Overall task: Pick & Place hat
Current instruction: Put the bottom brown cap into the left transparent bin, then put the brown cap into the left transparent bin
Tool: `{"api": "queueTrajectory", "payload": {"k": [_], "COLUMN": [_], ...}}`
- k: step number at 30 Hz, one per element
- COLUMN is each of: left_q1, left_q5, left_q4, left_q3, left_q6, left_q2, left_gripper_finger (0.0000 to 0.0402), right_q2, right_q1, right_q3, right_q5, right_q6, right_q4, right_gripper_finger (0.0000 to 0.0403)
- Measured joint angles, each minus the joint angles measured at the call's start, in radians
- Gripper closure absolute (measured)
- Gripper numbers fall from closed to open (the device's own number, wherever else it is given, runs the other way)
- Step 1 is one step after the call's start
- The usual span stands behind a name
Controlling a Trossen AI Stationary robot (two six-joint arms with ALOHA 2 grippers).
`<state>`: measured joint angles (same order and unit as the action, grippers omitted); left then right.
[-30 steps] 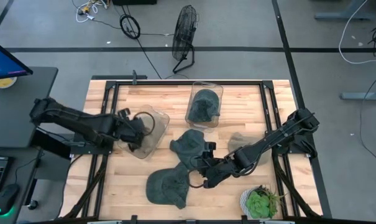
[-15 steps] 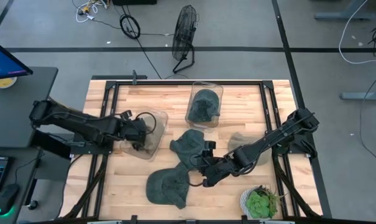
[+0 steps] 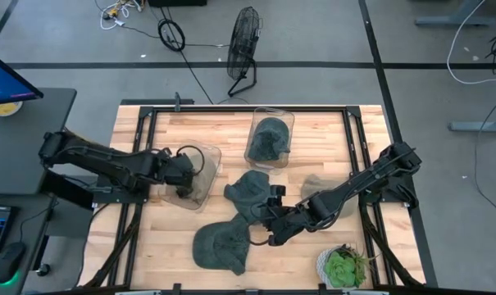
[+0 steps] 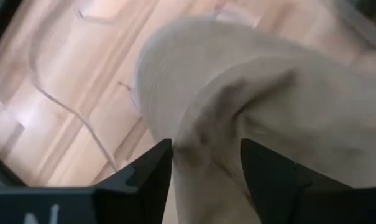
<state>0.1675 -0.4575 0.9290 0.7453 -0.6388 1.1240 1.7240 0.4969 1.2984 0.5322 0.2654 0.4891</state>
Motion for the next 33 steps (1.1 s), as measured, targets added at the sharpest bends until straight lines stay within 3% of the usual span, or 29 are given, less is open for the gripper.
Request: {"api": "queueTrajectory", "payload": {"k": [5,9,15,20,24,29,33], "left_q1": [0.020,0.049,0.083,0.091,0.090,0.091,0.090], "left_q5": [-0.001,-0.003,-0.004,-0.002,-0.003,-0.002,-0.002], "left_q4": [0.091,0.011,-0.229,-0.266,-0.258,-0.258,-0.254], "left_q3": [0.171,0.257,0.262,0.261,0.261,0.261,0.261], "left_q6": [-0.034,-0.079,-0.029,-0.001,-0.003,-0.003,-0.003], "left_q2": [0.000,-0.001,0.009,0.055,0.103,0.158,0.188], "left_gripper_finger": [0.0210,0.0216,0.0218,0.0218,0.0218,0.0218,0.0218], "right_q2": [-0.039,-0.058,-0.062,-0.062,-0.062,-0.061,-0.061], "right_q1": [0.000,-0.014,-0.093,-0.160,-0.200,-0.211,-0.211], "right_q3": [0.037,0.057,0.028,-0.044,-0.133,-0.274,-0.359], "right_q5": [-0.001,-0.012,-0.173,-0.247,-0.300,-0.427,-0.437], "right_q6": [0.030,0.076,0.381,0.672,0.892,0.949,1.005], "right_q4": [0.146,0.381,0.764,0.969,0.962,0.831,0.827], "right_gripper_finger": [0.0237,0.0237,0.0236,0.0236,0.0236,0.0236,0.0236]}}
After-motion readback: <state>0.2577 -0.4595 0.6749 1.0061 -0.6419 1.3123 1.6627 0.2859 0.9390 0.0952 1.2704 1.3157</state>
